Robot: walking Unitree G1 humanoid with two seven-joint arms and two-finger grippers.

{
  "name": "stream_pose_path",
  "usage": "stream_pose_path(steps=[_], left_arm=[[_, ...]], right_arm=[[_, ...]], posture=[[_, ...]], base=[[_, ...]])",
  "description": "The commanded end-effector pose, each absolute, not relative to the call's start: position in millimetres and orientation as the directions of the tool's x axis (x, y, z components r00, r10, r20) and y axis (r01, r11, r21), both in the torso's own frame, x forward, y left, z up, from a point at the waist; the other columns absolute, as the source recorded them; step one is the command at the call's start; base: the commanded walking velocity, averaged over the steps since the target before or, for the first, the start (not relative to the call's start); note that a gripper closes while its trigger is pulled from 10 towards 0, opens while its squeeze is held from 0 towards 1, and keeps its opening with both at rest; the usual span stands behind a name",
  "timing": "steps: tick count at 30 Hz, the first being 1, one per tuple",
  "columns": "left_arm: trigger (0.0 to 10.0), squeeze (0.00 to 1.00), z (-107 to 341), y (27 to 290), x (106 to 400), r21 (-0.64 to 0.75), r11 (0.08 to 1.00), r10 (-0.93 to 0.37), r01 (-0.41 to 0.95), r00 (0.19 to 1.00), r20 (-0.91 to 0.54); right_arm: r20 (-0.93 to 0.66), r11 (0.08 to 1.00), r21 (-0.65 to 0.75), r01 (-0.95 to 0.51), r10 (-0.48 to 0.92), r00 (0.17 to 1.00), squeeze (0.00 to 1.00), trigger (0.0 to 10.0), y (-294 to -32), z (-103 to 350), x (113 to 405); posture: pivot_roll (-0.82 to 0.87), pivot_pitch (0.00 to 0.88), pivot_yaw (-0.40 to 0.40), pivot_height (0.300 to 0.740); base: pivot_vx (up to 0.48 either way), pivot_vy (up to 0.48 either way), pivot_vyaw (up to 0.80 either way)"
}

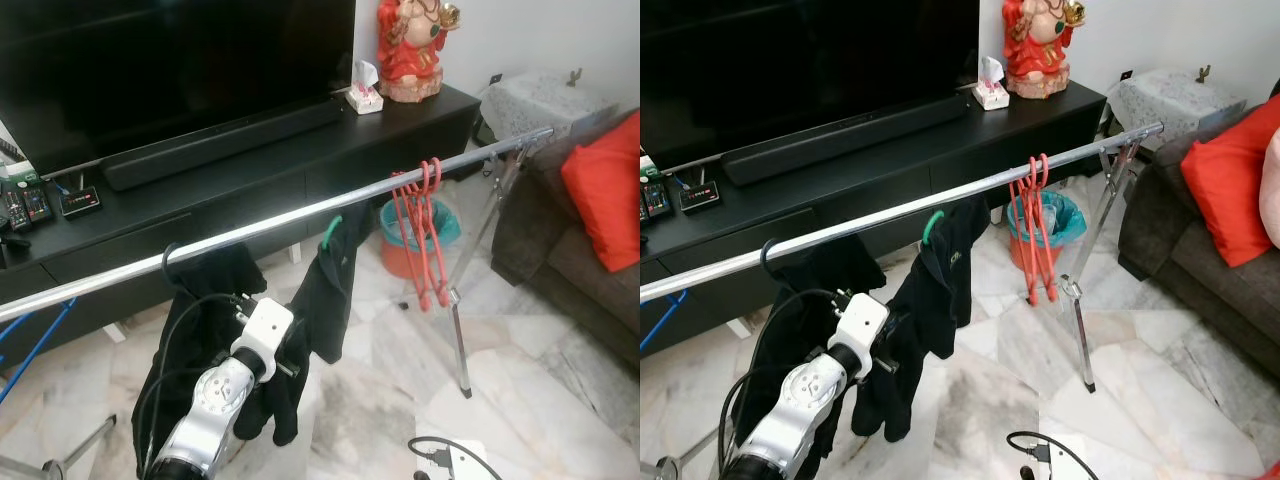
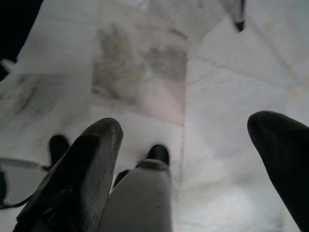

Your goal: Hang hanger

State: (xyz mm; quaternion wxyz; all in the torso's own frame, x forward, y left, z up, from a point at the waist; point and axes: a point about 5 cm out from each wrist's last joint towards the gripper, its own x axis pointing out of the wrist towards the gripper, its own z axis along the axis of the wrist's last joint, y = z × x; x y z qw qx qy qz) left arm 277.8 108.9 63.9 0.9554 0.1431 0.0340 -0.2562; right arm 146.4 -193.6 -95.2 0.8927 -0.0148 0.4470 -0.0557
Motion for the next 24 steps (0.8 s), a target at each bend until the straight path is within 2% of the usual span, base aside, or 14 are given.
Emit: stream_pose_path(steps=[1,3,5,8,9,11,13,14,18,19,24], left_arm=[[10.0,0.0,73,110,276,0.291,0.806,-0.505,0.516,0.855,-0.119],[10.0,0.0,72,113,272,0.29,0.801,-0.51,0.524,0.85,-0.129],[10.0,0.0,72,116,268,0.285,0.791,-0.523,0.541,0.84,-0.144],[10.0,0.0,74,115,265,0.285,0.771,-0.551,0.569,0.821,-0.15],[10.0,0.0,77,110,261,0.28,0.741,-0.595,0.61,0.79,-0.145],[10.0,0.0,79,109,260,0.279,0.729,-0.612,0.625,0.778,-0.144],[10.0,0.0,79,103,255,0.29,0.672,-0.663,0.681,0.728,-0.174],[10.0,0.0,77,98,254,0.299,0.635,-0.69,0.713,0.697,-0.198],[10.0,0.0,80,96,257,0.285,0.642,-0.69,0.711,0.699,-0.19],[10.0,0.0,81,93,258,0.284,0.631,-0.701,0.721,0.688,-0.189],[10.0,0.0,84,85,257,0.241,0.592,-0.747,0.769,0.636,-0.194]], right_arm=[[-0.777,0.99,-0.106,0.096,-0.142,0.613,0.0,10.0,-193,-95,145],[-0.759,0.985,-0.12,0.125,-0.172,0.628,0.0,10.0,-193,-94,145],[-0.613,0.972,-0.19,0.137,-0.226,0.757,0.0,10.0,-217,-74,163],[-0.48,0.959,-0.24,0.152,-0.254,0.84,0.0,10.0,-229,-54,176],[-0.413,0.948,-0.282,0.148,-0.259,0.873,0.0,10.0,-232,-44,180],[-0.392,0.944,-0.295,0.147,-0.26,0.883,0.0,10.0,-232,-41,180],[-0.341,0.939,-0.316,0.133,-0.244,0.908,0.0,10.0,-234,-32,184],[-0.294,0.946,-0.31,0.094,-0.189,0.937,0.0,10.0,-232,-20,192],[-0.264,0.962,-0.271,0.042,-0.116,0.957,0.0,10.0,-226,-9,201],[-0.248,0.961,-0.278,-0.006,-0.065,0.967,0.0,10.0,-221,-2,205],[-0.271,0.953,-0.293,-0.079,-0.003,0.963,0.0,10.0,-216,1,204]], posture=[[0.02,0.0,0.037,0.74],[0.0,0.0,0.047,0.74],[-0.01,0.0,0.053,0.74],[-0.01,0.0,0.056,0.74],[-0.02,0.0,0.057,0.74],[-0.02,0.0,0.058,0.74],[-0.02,0.0,0.062,0.74],[-0.02,0.0,0.066,0.74],[-0.03,0.0,0.065,0.74],[-0.03,0.0,0.065,0.74],[-0.03,0.0,0.058,0.74]], base=[[0.0,0.0,0.0],[0.0,0.0,0.0],[0.0,0.0,0.0],[0.0,0.0,0.0],[0.0,0.0,0.0],[0.0,0.0,0.0],[0.0,0.0,0.0],[0.0,0.0,0.0],[0.0,0.0,0.0],[0.0,0.0,0.0],[0.0,0.0,0.0]])
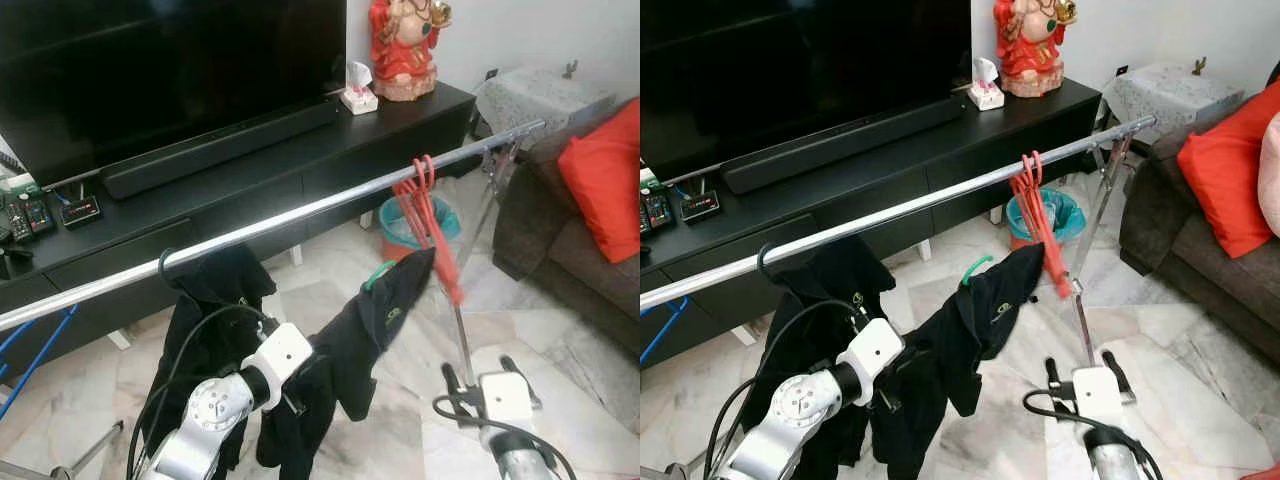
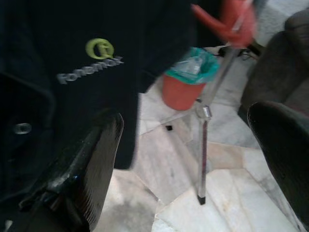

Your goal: Hang hanger

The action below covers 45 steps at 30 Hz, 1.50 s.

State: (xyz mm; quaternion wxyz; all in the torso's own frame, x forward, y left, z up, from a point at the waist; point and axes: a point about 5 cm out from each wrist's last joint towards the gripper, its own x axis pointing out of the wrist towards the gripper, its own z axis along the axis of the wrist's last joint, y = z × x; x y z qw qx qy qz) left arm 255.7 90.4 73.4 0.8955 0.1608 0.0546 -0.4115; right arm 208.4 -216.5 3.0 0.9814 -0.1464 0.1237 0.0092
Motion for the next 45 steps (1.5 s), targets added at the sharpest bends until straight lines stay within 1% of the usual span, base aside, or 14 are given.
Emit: stream_pose_path(steps=[1,5,8,9,14,15,18,24,29,31,35,38,41,45], left_arm=[[10.0,0.0,85,84,256,0.227,0.587,-0.755,0.777,0.627,-0.194],[10.0,0.0,88,84,259,0.178,0.611,-0.752,0.772,0.636,-0.176],[10.0,0.0,87,89,265,0.137,0.675,-0.708,0.725,0.689,-0.157],[10.0,0.0,87,94,269,0.124,0.727,-0.66,0.676,0.737,-0.145],[10.0,0.0,88,107,272,0.086,0.821,-0.553,0.564,0.824,-0.124],[10.0,0.0,90,113,269,0.087,0.847,-0.514,0.524,0.85,-0.113],[10.0,0.0,95,122,264,0.084,0.872,-0.475,0.483,0.875,-0.095],[10.0,0.0,92,130,257,0.088,0.897,-0.425,0.434,0.899,-0.104],[10.0,0.0,97,119,260,0.055,0.896,-0.435,0.44,0.896,-0.089],[10.0,0.0,97,117,259,0.062,0.893,-0.441,0.447,0.893,-0.09],[10.0,0.0,95,117,258,0.113,0.873,-0.463,0.474,0.879,-0.114],[10.0,0.0,96,115,257,0.105,0.867,-0.476,0.487,0.872,-0.113],[10.0,0.0,95,110,255,0.109,0.846,-0.51,0.521,0.852,-0.113],[10.0,0.0,97,110,256,0.112,0.842,-0.518,0.528,0.849,-0.108]], right_arm=[[-0.276,0.952,-0.293,-0.09,0.006,0.961,0.0,10.0,-216,1,202],[-0.29,0.953,-0.281,-0.11,0.025,0.957,0.0,10.0,-216,3,197],[-0.272,0.963,-0.259,-0.073,0.0,0.962,0.0,10.0,-217,7,199],[-0.256,0.972,-0.23,-0.044,-0.017,0.967,0.0,10.0,-217,11,201],[-0.24,0.984,-0.177,0.013,-0.056,0.969,0.0,10.0,-218,16,203],[-0.229,0.99,-0.131,0.048,-0.077,0.97,0.0,10.0,-217,18,203],[-0.218,0.993,-0.097,0.069,-0.089,0.972,0.0,10.0,-215,23,203],[-0.221,0.994,-0.096,0.057,-0.077,0.972,0.0,10.0,-212,26,204],[-0.195,0.994,-0.096,0.052,-0.07,0.978,0.0,10.0,-208,38,217],[-0.188,0.991,-0.126,0.053,-0.077,0.979,0.0,10.0,-210,39,218],[-0.191,0.993,-0.115,0.04,-0.062,0.98,0.0,10.0,-207,39,220],[-0.166,0.994,-0.106,0.025,-0.043,0.985,0.0,10.0,-203,43,222],[-0.159,0.995,-0.088,0.046,-0.059,0.986,0.0,10.0,-206,42,222],[-0.127,0.995,-0.099,0.008,-0.02,0.992,0.0,10.0,-199,46,226]], posture=[[-0.03,0.0,0.057,0.74],[-0.03,0.0,0.056,0.74],[-0.03,0.0,0.052,0.74],[-0.03,0.0,0.049,0.74],[-0.01,0.0,0.039,0.74],[-0.01,0.0,0.036,0.74],[0.0,0.0,0.034,0.74],[0.01,0.0,0.03,0.74],[0.01,0.0,0.033,0.74],[0.01,0.0,0.036,0.74],[0.02,0.0,0.044,0.74],[0.01,0.0,0.052,0.74],[0.0,0.0,0.062,0.74],[0.0,0.0,0.075,0.74]], base=[[0.0,0.0,0.0],[0.0,0.0,0.0],[0.0,0.0,0.0],[0.0,0.0,0.0],[0.0,0.0,0.0],[0.0,0.0,0.0],[0.0,0.0,0.0],[0.0,0.0,0.0],[0.0,0.0,0.0],[0.0,0.0,0.4],[0.0,0.0,0.6],[0.0,0.0,0.71],[0.0,0.0,0.0],[0.0,0.0,0.2]])
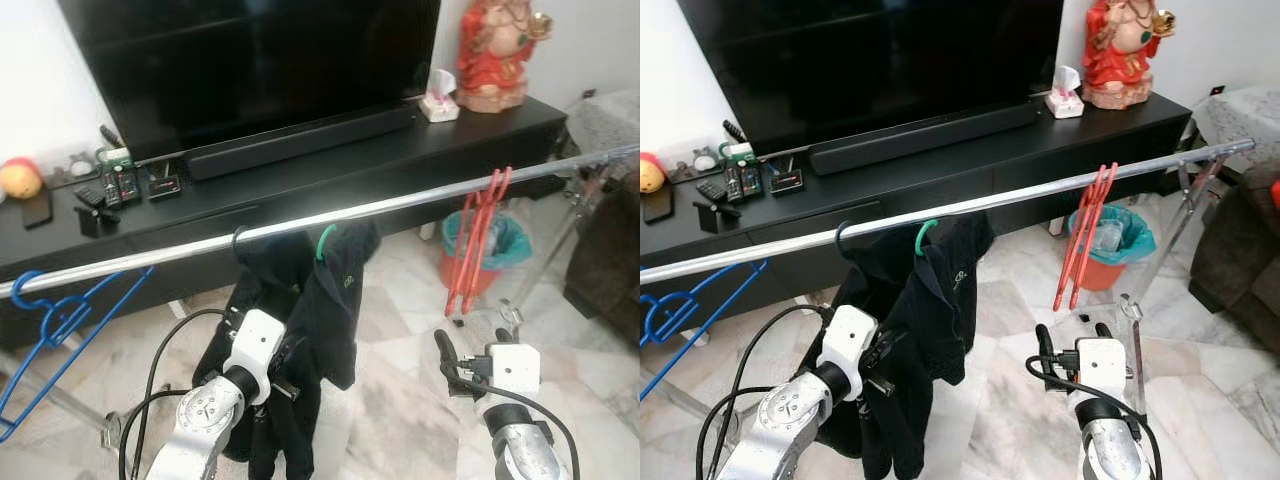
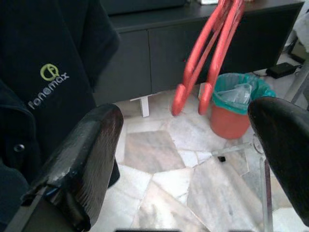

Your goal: Hang hanger

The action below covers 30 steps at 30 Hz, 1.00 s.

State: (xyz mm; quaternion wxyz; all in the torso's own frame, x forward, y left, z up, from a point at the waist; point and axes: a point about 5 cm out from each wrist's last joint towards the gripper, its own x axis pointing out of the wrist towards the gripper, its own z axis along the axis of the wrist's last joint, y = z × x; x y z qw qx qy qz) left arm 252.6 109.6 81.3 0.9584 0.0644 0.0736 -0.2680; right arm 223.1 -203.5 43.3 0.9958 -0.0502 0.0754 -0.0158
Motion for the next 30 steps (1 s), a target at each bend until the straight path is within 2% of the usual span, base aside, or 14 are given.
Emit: stream_pose_path(steps=[1,3,20,30], left_arm=[[10.0,0.0,97,110,256,0.112,0.841,-0.519,0.529,0.848,-0.108],[10.0,0.0,97,111,255,0.115,0.836,-0.525,0.536,0.843,-0.113],[10.0,0.0,96,104,252,0.102,0.819,-0.554,0.564,0.825,-0.11],[10.0,0.0,99,103,254,0.11,0.819,-0.554,0.563,0.826,-0.103]], right_arm=[[-0.122,0.995,-0.1,0.003,-0.016,0.992,0.0,10.0,-197,47,227],[-0.127,0.997,-0.073,0.0,-0.009,0.992,0.0,10.0,-192,45,226],[-0.109,0.998,-0.058,-0.017,0.01,0.994,0.0,10.0,-187,46,229],[-0.105,0.998,-0.055,-0.023,0.017,0.994,0.0,10.0,-186,48,230]], posture=[[0.0,0.0,0.077,0.74],[0.0,0.0,0.084,0.74],[0.0,0.0,0.079,0.74],[0.01,0.0,0.074,0.74]], base=[[0.0,0.0,0.8],[0.0,0.0,0.71],[0.0,0.0,0.0],[-0.25,0.0,0.0]])
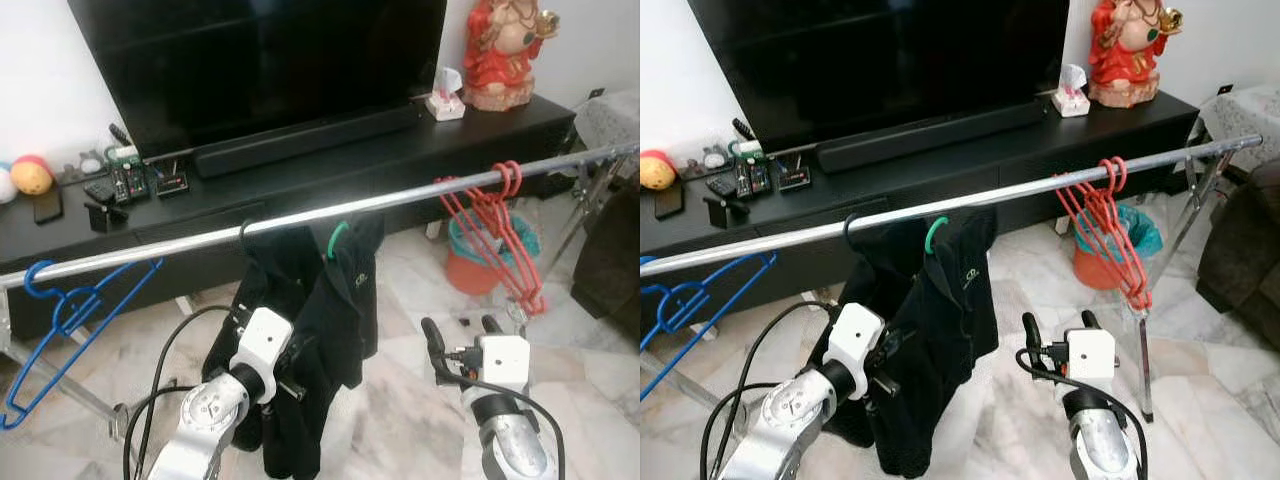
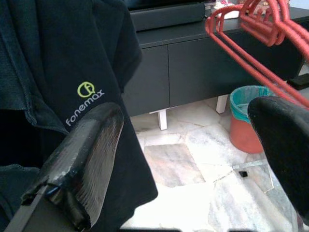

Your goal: Hang hanger

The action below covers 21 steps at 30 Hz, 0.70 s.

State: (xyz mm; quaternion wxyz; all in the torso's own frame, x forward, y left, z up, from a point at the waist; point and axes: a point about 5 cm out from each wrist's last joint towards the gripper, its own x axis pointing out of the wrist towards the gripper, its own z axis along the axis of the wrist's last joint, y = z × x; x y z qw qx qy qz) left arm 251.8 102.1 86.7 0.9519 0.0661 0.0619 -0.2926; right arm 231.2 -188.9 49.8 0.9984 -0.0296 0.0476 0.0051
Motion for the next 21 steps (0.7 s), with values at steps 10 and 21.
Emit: stream_pose_path(steps=[10,21], left_arm=[[10.0,0.0,99.5,102.8,255.3,0.112,0.824,-0.547,0.556,0.831,-0.104],[10.0,0.0,99.7,103.9,256.4,0.116,0.824,-0.544,0.554,0.832,-0.11]], right_arm=[[-0.112,0.997,-0.074,-0.033,0.025,0.993,0.0,10.0,-186.4,49.0,230.4],[-0.107,0.996,-0.075,-0.041,0.033,0.994,0.0,10.0,-183.2,49.8,233.3]], posture=[[0.02,0.0,0.061,0.74],[0.03,0.0,0.061,0.74]], base=[[-0.252,0.0,0.36],[-0.253,0.0,0.06]])
